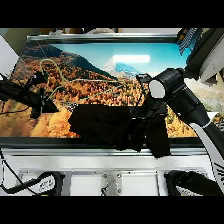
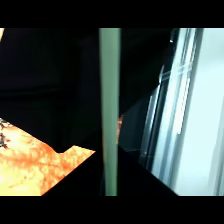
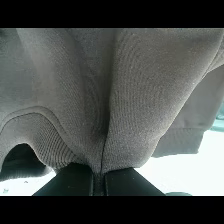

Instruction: Fold the clothes and pants, and hang the long-sleeved shirts on hangers.

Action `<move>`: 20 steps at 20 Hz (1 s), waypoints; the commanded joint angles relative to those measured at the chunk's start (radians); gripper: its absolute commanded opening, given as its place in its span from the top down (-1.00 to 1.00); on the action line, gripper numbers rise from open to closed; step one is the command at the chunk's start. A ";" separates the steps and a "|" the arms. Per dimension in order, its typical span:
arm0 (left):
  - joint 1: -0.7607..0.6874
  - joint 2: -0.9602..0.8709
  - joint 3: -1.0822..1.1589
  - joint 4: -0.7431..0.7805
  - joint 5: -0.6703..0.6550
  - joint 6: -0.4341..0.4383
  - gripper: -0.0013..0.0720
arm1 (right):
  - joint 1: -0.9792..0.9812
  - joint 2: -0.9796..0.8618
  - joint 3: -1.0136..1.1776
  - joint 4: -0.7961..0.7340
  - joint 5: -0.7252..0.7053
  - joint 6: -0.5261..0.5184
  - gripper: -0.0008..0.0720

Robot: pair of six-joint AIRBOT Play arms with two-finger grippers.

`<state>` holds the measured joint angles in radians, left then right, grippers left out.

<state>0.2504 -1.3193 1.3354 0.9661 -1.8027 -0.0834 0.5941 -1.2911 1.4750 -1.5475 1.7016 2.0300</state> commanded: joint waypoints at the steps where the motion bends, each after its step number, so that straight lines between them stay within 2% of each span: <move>1: 0.029 0.001 -0.079 -0.001 -0.012 0.053 0.92 | 0.000 0.000 0.001 0.021 -0.001 -0.030 0.90; 8: -0.058 0.001 -0.196 0.000 -0.013 0.054 0.92 | -0.091 0.001 0.002 0.142 0.007 -0.048 0.90; 20: -0.231 0.001 -0.291 0.000 0.001 0.050 0.92 | -0.146 0.003 0.076 0.145 0.008 -0.056 0.90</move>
<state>0.0513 -1.3190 1.0508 0.9661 -1.8065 -0.0296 0.4526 -1.2896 1.5417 -1.4055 1.7096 1.9739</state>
